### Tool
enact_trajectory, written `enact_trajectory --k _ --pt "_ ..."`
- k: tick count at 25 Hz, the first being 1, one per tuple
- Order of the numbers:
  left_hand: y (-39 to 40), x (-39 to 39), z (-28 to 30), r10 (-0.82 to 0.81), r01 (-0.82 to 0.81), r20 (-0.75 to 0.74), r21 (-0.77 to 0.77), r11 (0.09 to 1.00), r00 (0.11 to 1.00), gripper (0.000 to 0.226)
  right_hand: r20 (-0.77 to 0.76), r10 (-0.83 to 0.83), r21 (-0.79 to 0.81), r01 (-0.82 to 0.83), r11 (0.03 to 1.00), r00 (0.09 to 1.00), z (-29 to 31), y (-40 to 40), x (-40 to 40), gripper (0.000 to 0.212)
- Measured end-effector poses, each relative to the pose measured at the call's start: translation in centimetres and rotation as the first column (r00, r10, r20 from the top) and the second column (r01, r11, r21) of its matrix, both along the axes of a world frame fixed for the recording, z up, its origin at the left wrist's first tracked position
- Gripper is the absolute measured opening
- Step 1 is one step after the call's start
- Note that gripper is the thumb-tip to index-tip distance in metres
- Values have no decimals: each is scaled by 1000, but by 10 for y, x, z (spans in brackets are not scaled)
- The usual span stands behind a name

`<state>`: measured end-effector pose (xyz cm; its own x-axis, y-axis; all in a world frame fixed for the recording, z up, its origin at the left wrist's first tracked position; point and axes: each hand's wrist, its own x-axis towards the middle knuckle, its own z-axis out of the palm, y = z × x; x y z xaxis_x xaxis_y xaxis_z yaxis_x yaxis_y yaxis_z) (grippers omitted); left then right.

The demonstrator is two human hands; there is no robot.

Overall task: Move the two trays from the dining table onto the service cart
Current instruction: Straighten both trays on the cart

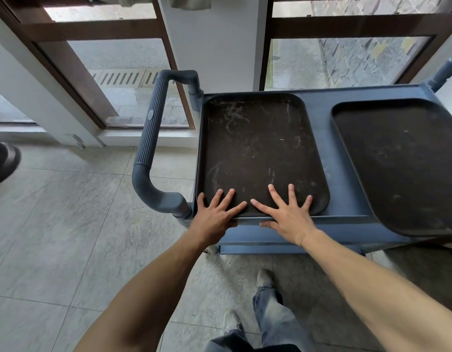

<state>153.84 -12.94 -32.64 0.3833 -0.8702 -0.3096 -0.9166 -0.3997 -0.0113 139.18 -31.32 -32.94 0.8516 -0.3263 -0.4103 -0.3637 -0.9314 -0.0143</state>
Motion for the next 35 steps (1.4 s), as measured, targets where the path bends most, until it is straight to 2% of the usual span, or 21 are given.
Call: enact_trajectory --k 10,16,24,29,35 --pt "2 9 0 -22 22 2 17 1000 1000 64 69 -37 -27 39 999 997 -5 6 -13 67" --pt "3 3 1 22 -22 -19 24 999 1000 63 21 -115 49 114 992 993 6 10 -16 58" --pt "30 -7 12 106 -104 -139 24 994 985 75 -32 -105 68 107 992 994 26 21 -30 68" --pt "39 -17 24 103 -101 -148 22 995 984 81 -55 -161 31 163 986 985 43 33 -45 75" --pt "36 -25 44 101 -113 -146 -74 991 984 85 46 -222 -49 224 973 974 69 26 -69 79"
